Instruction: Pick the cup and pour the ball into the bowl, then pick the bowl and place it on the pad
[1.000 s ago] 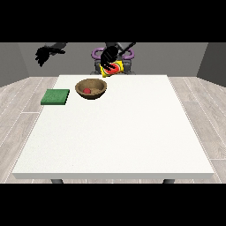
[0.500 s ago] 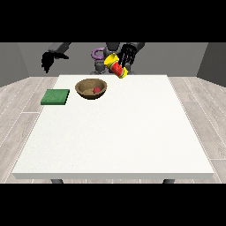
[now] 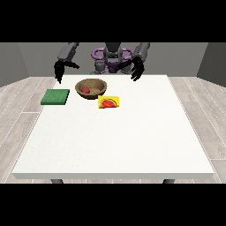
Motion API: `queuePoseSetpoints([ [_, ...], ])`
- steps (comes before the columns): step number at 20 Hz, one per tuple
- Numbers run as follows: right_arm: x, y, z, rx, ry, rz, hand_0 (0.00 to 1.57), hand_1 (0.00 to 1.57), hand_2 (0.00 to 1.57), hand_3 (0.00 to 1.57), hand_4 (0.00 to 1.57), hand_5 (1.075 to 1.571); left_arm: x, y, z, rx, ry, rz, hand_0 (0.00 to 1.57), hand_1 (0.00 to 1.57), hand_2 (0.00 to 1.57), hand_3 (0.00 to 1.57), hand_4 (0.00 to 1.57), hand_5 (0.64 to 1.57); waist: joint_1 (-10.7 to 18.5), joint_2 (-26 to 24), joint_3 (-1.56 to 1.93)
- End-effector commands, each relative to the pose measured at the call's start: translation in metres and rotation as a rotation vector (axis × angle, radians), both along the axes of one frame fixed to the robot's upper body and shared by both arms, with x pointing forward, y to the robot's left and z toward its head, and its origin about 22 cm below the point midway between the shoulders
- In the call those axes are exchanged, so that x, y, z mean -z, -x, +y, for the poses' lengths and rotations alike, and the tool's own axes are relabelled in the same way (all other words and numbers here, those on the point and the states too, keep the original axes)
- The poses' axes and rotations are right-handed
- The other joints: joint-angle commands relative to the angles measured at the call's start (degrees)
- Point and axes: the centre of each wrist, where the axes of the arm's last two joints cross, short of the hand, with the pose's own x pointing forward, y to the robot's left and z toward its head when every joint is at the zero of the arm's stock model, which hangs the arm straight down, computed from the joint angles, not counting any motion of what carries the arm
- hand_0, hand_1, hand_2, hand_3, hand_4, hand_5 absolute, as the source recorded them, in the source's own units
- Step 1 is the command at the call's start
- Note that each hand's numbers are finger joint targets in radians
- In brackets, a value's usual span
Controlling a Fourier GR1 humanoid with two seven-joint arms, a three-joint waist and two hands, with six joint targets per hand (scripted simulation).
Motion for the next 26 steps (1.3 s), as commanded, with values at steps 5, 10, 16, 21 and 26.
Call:
queuePoseSetpoints([
  [5,0.012,-0.010,0.058,0.086,-0.009,-0.001,0.00,0.00,0.00,0.00,0.31,1.569,0.037,0.031,0.039,0.181,0.240,-0.073,0.00,0.00,0.00,0.00,0.00,1.563,4.98,2.47,0.73],
  [10,0.020,-0.027,0.061,0.101,-0.039,0.039,0.00,0.00,0.00,0.00,0.29,1.567,0.030,0.026,0.057,0.160,0.238,-0.065,0.00,0.00,0.00,0.00,0.00,1.564,3.29,1.95,0.78],
  [16,0.047,-0.020,0.043,0.134,-0.039,0.032,0.00,0.00,0.00,0.00,0.19,1.563,0.014,0.030,0.062,0.191,0.236,-0.087,0.00,0.00,0.00,0.00,0.00,1.566,4.93,3.15,0.79],
  [21,0.055,-0.024,0.070,0.135,-0.040,0.027,0.00,0.00,0.00,0.00,0.09,1.563,0.004,0.023,0.096,0.197,0.239,-0.117,0.00,0.00,0.00,0.00,0.00,1.566,5.51,4.67,0.79],
  [26,0.060,-0.030,0.076,0.113,-0.053,0.056,0.00,0.00,0.00,0.00,0.14,1.565,0.009,0.030,0.091,0.182,0.234,-0.116,0.00,0.00,0.00,0.00,0.00,1.566,4.95,4.08,0.79],
])
